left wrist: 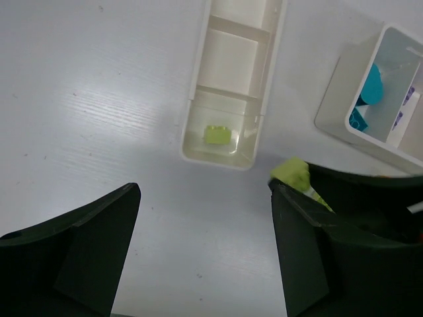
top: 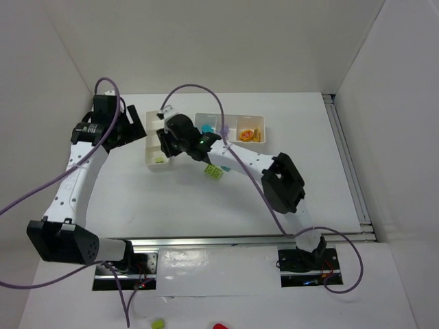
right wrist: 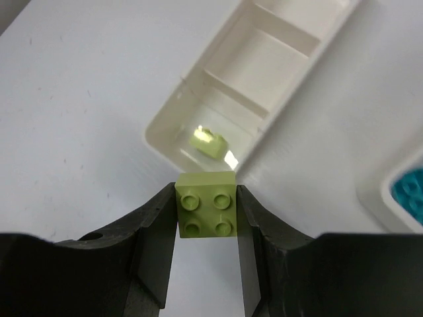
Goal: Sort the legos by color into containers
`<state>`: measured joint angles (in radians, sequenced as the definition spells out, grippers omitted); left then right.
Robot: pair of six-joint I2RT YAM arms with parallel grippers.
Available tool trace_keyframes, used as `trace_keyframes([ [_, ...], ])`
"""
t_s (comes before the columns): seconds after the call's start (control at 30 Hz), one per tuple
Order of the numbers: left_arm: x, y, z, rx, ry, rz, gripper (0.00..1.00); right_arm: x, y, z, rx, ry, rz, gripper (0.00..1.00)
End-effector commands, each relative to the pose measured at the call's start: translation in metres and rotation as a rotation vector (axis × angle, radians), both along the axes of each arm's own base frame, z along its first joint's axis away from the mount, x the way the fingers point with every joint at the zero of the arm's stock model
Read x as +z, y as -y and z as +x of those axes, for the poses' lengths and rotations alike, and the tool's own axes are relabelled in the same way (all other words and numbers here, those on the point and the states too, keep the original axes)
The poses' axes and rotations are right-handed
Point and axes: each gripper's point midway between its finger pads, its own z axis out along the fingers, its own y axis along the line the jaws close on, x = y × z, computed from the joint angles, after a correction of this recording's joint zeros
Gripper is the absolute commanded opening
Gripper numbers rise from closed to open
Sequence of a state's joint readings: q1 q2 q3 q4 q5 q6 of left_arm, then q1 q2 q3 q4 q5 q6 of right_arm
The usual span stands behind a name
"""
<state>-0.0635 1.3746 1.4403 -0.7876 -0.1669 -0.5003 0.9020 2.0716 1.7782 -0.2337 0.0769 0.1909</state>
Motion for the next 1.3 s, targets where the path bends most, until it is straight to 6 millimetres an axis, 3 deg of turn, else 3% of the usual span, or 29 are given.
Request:
trace_keyframes([
  [0.0, 0.007, -0.013, -0.017, 0.063, 0.027, -0.005, 0.90, -0.013, -0.041, 0.010, 0.056, 0.017, 0.015, 0.24],
  [0.03, 0.011, -0.019, -0.021, 0.079, 0.040, -0.006, 0.90, 0.004, -0.050, 0.020, 0.050, 0.059, 0.043, 0.24],
  [0.07, 0.011, -0.025, -0.024, 0.099, 0.044, 0.000, 0.90, -0.016, -0.058, 0.019, 0.059, 0.040, 0.020, 0.24],
  [0.13, 0.016, -0.029, -0.030, 0.119, 0.065, -0.007, 0.90, -0.010, -0.066, 0.027, 0.051, 0.060, 0.037, 0.26],
  [0.2, 0.017, -0.034, -0.037, 0.146, 0.066, -0.008, 0.90, -0.025, -0.072, 0.030, 0.041, 0.040, 0.043, 0.27],
  [0.27, 0.020, -0.039, -0.041, 0.164, 0.078, 0.000, 0.90, -0.020, -0.079, 0.035, 0.036, 0.047, 0.067, 0.27],
  [0.3, 0.023, -0.039, -0.043, 0.164, 0.089, 0.000, 0.90, -0.030, -0.082, 0.037, 0.036, 0.042, 0.060, 0.29],
  [0.33, 0.021, -0.039, -0.045, 0.164, 0.080, 0.000, 0.90, -0.024, -0.085, 0.039, 0.036, 0.052, 0.073, 0.29],
  [0.4, 0.021, -0.039, -0.045, 0.164, 0.080, 0.000, 0.90, -0.031, -0.085, 0.042, 0.025, 0.052, 0.064, 0.31],
  [0.47, 0.021, -0.037, -0.044, 0.155, 0.079, -0.008, 0.90, -0.037, -0.087, 0.043, 0.025, 0.047, 0.058, 0.42],
  [0.5, 0.021, -0.035, -0.044, 0.147, 0.079, -0.015, 0.90, -0.031, -0.089, 0.044, 0.025, 0.055, 0.069, 0.51],
  [0.57, 0.021, -0.035, -0.044, 0.141, 0.078, -0.009, 0.90, -0.038, -0.086, 0.044, 0.017, 0.043, 0.046, 0.69],
  [0.6, 0.021, -0.035, -0.044, 0.141, 0.078, -0.009, 0.90, -0.038, -0.085, 0.046, 0.008, 0.047, 0.042, 0.71],
  [0.63, 0.021, -0.035, -0.044, 0.141, 0.078, -0.009, 0.90, -0.019, -0.080, 0.047, -0.013, 0.070, 0.055, 0.72],
  [0.7, 0.021, -0.035, -0.044, 0.141, 0.078, -0.009, 0.90, -0.016, -0.072, 0.046, -0.032, 0.080, 0.052, 0.72],
  [0.73, 0.025, -0.034, -0.044, 0.127, 0.087, -0.010, 0.90, 0.011, -0.064, 0.046, -0.057, 0.113, 0.077, 0.72],
  [0.77, 0.025, -0.032, -0.043, 0.119, 0.087, -0.017, 0.90, 0.017, -0.056, 0.044, -0.072, 0.117, 0.070, 0.71],
  [0.8, 0.022, -0.030, -0.042, 0.113, 0.076, -0.023, 0.88, 0.002, -0.042, 0.041, -0.104, 0.111, 0.031, 0.66],
  [0.83, 0.022, -0.030, -0.042, 0.113, 0.076, -0.023, 0.88, 0.031, -0.029, 0.036, -0.122, 0.137, 0.056, 0.65],
  [0.87, 0.022, -0.030, -0.042, 0.113, 0.076, -0.023, 0.88, 0.031, -0.019, 0.030, -0.134, 0.130, 0.052, 0.65],
  [0.9, 0.022, -0.029, -0.042, 0.099, 0.074, -0.022, 0.88, -0.002, -0.002, 0.017, -0.135, 0.083, -0.007, 0.65],
  [0.93, 0.023, -0.029, -0.040, 0.098, 0.083, -0.022, 0.88, -0.005, 0.012, 0.011, -0.162, 0.074, -0.025, 0.65],
  [0.97, 0.023, -0.029, -0.040, 0.098, 0.083, -0.022, 0.88, 0.012, 0.030, 0.007, -0.199, 0.074, 0.002, 0.65],
  [1.0, 0.023, -0.029, -0.040, 0.098, 0.083, -0.022, 0.88, -0.016, 0.047, -0.006, -0.204, 0.030, -0.049, 0.65],
  [1.07, 0.020, -0.027, -0.039, 0.085, 0.073, -0.023, 0.88, -0.018, 0.070, -0.015, -0.233, 0.005, -0.071, 0.70],
  [1.13, 0.017, -0.023, -0.038, 0.068, 0.071, -0.038, 0.88, -0.046, 0.095, -0.024, -0.256, -0.060, -0.155, 0.76],
  [1.27, 0.016, -0.017, -0.034, 0.042, 0.068, -0.062, 0.87, -0.082, 0.112, -0.031, -0.245, -0.133, -0.283, 0.92],
])
